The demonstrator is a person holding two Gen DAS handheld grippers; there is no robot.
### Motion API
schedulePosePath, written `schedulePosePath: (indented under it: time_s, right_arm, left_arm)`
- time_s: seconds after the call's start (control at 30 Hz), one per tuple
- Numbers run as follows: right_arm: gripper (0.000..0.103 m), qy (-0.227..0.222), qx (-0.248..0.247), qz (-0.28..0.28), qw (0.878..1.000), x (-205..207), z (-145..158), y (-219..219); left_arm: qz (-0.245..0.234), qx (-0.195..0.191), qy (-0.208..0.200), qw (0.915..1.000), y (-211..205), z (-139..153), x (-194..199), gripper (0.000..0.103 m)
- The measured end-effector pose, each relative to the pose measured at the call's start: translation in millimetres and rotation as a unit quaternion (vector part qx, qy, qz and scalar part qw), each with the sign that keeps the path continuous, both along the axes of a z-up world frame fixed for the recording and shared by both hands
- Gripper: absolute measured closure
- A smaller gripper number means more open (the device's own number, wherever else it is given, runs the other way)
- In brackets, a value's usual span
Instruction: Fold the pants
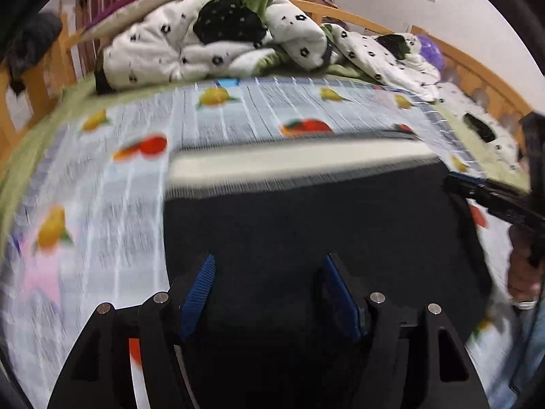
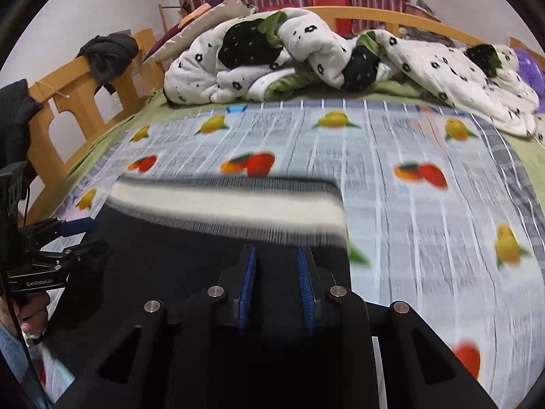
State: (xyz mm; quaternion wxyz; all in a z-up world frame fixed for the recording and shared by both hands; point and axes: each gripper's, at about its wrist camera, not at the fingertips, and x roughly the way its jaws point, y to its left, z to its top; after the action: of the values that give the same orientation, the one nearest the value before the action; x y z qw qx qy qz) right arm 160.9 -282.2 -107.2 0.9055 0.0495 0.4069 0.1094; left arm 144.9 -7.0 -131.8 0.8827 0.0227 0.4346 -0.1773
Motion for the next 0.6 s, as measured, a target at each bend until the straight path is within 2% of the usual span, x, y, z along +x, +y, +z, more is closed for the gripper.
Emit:
schedulePosePath:
  time_s: [0.13,0.23,0.37,0.47,0.6]
  right_arm:
    - [0.078,0.01,0.013,-0.009,1.0,-52.6,-6.0,-2.1]
    - [0.078,0.026,-0.015,-0.008,1.0,-84.3,-10.5,6.2]
    - [0.078,0.037,-0.003,-0.021,0.999,-116.2,-14.1,8.3]
    - [0.078,0.039,0.005,-0.023,0.999,-129.2,-14.1,10.5]
    - [0.078,0.029,-0.017,-0.016,0.999,-141.3,-12.4,16.3]
  left_arm:
    - [0.0,0.003,0.003,1.0,13.8,-9.1,-50.3,0.039]
    - [-0.013,0.003,-0.004,0.9999,16.1,-12.0,-88.0,0.039]
    - [-0.034,0.069,-0.036,0.9964,5.3,-14.2,-121.5,0.039]
    - [-0.045,0.088,-0.038,0.9944,4.4,-13.2,-135.9,0.039]
    - [-0.036,0.126,-0.045,0.9903,14.9,-21.6,-151.6,0.039]
